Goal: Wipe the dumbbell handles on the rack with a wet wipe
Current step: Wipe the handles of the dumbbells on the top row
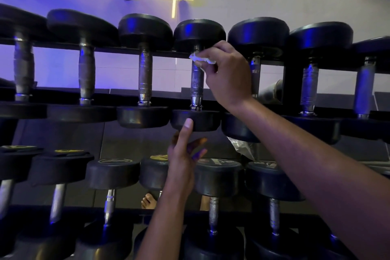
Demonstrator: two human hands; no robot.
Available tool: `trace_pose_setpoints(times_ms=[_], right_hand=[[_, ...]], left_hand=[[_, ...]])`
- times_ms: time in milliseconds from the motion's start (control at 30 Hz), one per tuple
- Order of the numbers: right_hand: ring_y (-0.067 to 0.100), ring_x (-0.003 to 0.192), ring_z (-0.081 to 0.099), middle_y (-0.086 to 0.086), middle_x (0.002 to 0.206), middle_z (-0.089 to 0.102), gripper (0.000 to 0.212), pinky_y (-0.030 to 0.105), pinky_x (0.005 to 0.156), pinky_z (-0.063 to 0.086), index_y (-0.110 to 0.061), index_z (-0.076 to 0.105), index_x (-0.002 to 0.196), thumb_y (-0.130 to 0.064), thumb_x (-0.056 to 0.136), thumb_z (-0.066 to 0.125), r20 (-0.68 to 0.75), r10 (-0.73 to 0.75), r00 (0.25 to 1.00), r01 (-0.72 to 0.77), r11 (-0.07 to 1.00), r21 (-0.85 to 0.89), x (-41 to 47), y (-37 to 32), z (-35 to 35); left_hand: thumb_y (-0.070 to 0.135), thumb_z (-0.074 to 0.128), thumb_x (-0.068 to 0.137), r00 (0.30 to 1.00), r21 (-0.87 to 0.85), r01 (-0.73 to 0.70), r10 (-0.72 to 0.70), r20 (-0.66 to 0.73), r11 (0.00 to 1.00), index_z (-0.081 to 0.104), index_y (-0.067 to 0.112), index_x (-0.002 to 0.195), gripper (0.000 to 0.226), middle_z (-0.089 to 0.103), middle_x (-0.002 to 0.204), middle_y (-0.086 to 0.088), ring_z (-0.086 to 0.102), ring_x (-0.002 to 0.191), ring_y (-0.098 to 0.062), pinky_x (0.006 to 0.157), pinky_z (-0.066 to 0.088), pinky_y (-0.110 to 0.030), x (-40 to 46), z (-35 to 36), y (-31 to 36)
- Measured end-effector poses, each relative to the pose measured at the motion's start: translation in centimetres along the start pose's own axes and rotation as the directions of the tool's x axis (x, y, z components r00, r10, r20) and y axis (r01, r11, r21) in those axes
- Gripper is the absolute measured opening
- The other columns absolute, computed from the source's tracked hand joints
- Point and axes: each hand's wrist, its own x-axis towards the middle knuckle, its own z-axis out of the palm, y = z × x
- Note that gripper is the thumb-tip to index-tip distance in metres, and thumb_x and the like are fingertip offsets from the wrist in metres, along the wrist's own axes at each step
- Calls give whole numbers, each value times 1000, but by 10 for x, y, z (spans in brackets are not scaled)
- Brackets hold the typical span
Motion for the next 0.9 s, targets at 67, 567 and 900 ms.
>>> trace_pose_setpoints(times_ms=[67, 567, 900], right_hand=[[11, 83, 67, -14, 100, 71, 10, 37, 71, 55, -29, 81, 98, -30, 88, 82, 62, 35, 997, -37, 999, 31, 1, 2, -5], [0, 79, 68, -16, 78, 73, 19, 21, 65, 53, -29, 79, 81, -41, 77, 93, 543, 346, 765, -337, 934, -120, -28, -8, -27], [12, 70, 66, -7, 73, 74, 20, 24, 67, 53, -18, 80, 84, -33, 80, 92, 568, 597, 566, -667, 737, -110, -18, -4, -22]], left_hand=[[77, 81, 63, 1000, 28, -4, 4, -16, 1000, 72, 17, 137, 95, 76, 111, 8, 75, 96, -16, 73, 54, -30, 0, -2, 0], [88, 86, 54, 998, 83, -4, 9, -61, 997, 72, 17, 136, 110, 74, 113, 8, 63, 80, -12, 68, 47, -31, -1, -10, 2], [96, 83, 48, 1000, 115, -10, 13, -26, 993, 75, 18, 129, 113, 74, 111, 6, 61, 83, -15, 69, 46, -33, -5, -12, 1]])
